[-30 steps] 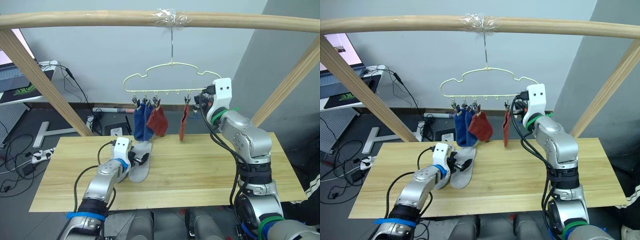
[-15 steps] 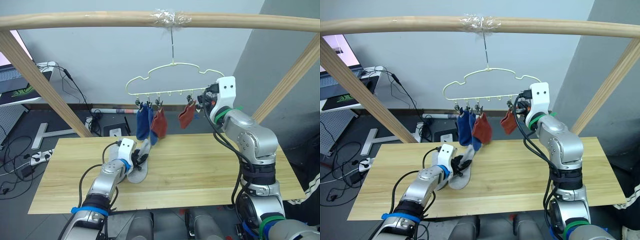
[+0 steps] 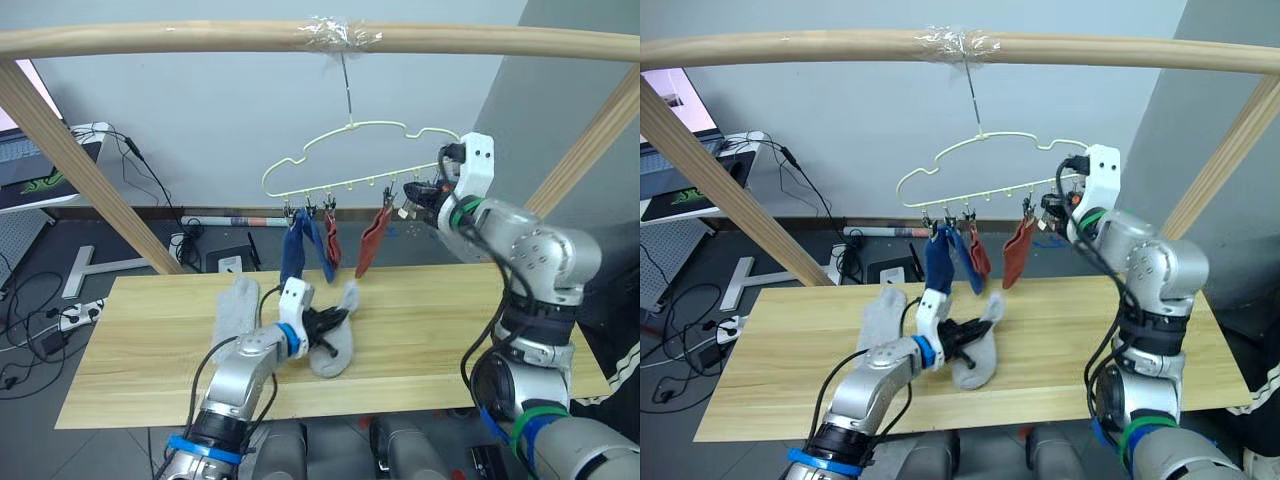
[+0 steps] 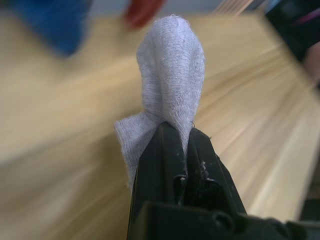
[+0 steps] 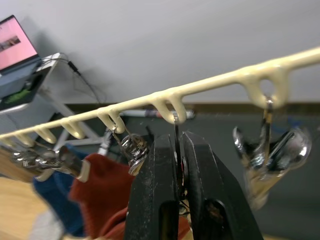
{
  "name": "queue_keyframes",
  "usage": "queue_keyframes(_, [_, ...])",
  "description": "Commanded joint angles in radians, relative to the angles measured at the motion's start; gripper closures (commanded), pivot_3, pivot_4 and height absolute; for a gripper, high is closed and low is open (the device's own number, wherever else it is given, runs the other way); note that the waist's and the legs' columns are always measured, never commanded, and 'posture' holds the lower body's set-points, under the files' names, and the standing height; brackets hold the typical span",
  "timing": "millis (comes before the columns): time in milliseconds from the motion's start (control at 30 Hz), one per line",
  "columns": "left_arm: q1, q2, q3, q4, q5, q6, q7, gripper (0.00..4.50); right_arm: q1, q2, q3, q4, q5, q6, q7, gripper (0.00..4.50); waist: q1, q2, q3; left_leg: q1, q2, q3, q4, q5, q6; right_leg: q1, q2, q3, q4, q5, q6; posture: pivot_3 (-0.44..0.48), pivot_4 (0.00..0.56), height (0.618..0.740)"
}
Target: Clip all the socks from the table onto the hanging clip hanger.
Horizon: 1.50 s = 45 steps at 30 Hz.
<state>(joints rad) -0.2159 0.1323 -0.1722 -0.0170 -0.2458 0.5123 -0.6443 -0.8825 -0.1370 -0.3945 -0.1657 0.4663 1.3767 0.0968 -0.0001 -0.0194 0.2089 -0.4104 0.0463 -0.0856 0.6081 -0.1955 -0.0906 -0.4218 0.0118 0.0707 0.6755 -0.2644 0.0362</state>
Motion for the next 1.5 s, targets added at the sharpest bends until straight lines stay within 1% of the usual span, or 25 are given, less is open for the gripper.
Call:
queue_keyframes(33, [-0.065,-0.067,-0.015,-0.129,-0.089,0.077,0.016,4.47,-0.072,0.014,-0.133,0.008,0.025,0.167,-0.029,4.5,0.0,0.0,0.0,0.0,0.0,0.0,0.0,0.0,0.0,0.0,0.0,0.0,-0.001,0.0,0.0,0.089,0.202,0.74])
queue_keyframes(133, [-0.116,-0.103,-0.021,-0.146,-0.101,0.105,0.047,4.47,-0.109,0.022,-0.179,0.016,0.022,0.231,-0.04,4.5,-0.004,0.0,0.0,-0.001,0.0,0.0,0.0,0.0,0.0,0.0,0.0,0.0,-0.002,0.0,0.0,0.089,0.202,0.74])
queue_keyframes(300, [-0.181,-0.149,-0.016,-0.114,-0.109,0.102,0.086,4.47,-0.105,0.014,-0.176,0.018,0.06,0.238,-0.053,4.5,-0.003,0.001,0.001,-0.002,0.0,0.0,0.0,-0.001,0.002,0.0,0.0,-0.001,-0.003,0.0,0.0,0.089,0.202,0.74])
queue_keyframes(333, [-0.184,-0.152,-0.015,-0.11,-0.11,0.1,0.088,4.47,-0.101,0.012,-0.173,0.016,0.066,0.238,-0.055,4.5,-0.004,0.001,0.001,-0.003,0.0,-0.001,0.0,-0.001,0.002,0.0,0.0,-0.001,-0.004,0.0,0.0,0.068,0.202,0.74])
queue_keyframes(700, [-0.222,-0.155,-0.013,-0.073,-0.115,0.085,0.099,4.47,-0.071,-0.028,-0.136,0.01,0.175,0.238,-0.106,4.5,-0.004,0.001,0.001,-0.006,0.0,-0.001,0.0,-0.001,0.002,0.0,0.0,-0.001,-0.011,0.001,0.002,0.061,0.206,0.74])
queue_keyframes(933, [-0.257,-0.156,0.001,-0.033,-0.121,0.069,0.106,4.47,-0.056,-0.069,-0.104,0.021,0.25,0.238,-0.134,4.5,-0.005,0.001,0.001,-0.007,0.0,-0.001,0.0,-0.002,0.004,0.0,0.0,-0.001,-0.012,0.001,0.002,0.059,0.206,0.74])
queue_keyframes(1133, [-0.269,-0.161,0.004,-0.028,-0.123,0.066,0.107,4.47,-0.05,-0.082,-0.099,0.025,0.295,0.238,-0.152,4.5,-0.004,0.001,0.001,-0.007,0.0,-0.001,0.0,-0.003,0.004,0.0,0.0,-0.001,-0.012,0.001,0.002,0.057,0.205,0.74])
queue_keyframes(1233, [-0.268,-0.16,0.002,-0.033,-0.125,0.069,0.104,4.5,-0.052,-0.077,-0.111,0.028,0.317,0.238,-0.16,3.6,-0.005,0.001,0.001,-0.007,0.0,-0.001,0.0,-0.003,0.004,0.0,0.0,-0.001,-0.012,0.001,0.002,0.058,0.205,0.74])
queue_keyframes(1267, [-0.269,-0.161,0.002,-0.035,-0.127,0.07,0.102,4.5,-0.054,-0.076,-0.115,0.03,0.324,0.238,-0.162,3.15,-0.005,0.002,0.001,-0.007,0.0,-0.001,0.0,-0.003,0.004,0.0,0.0,-0.001,-0.012,0.001,0.002,0.058,0.205,0.74])
queue_keyframes(1500, [-0.278,-0.167,0.004,-0.035,-0.131,0.077,0.105,4.5,-0.059,-0.099,-0.121,0.001,0.361,0.238,-0.132,0.68,-0.009,0.003,0.002,-0.007,0.0,-0.001,0.0,-0.003,0.005,0.0,0.0,-0.001,-0.012,0.001,0.002,0.057,0.205,0.74])
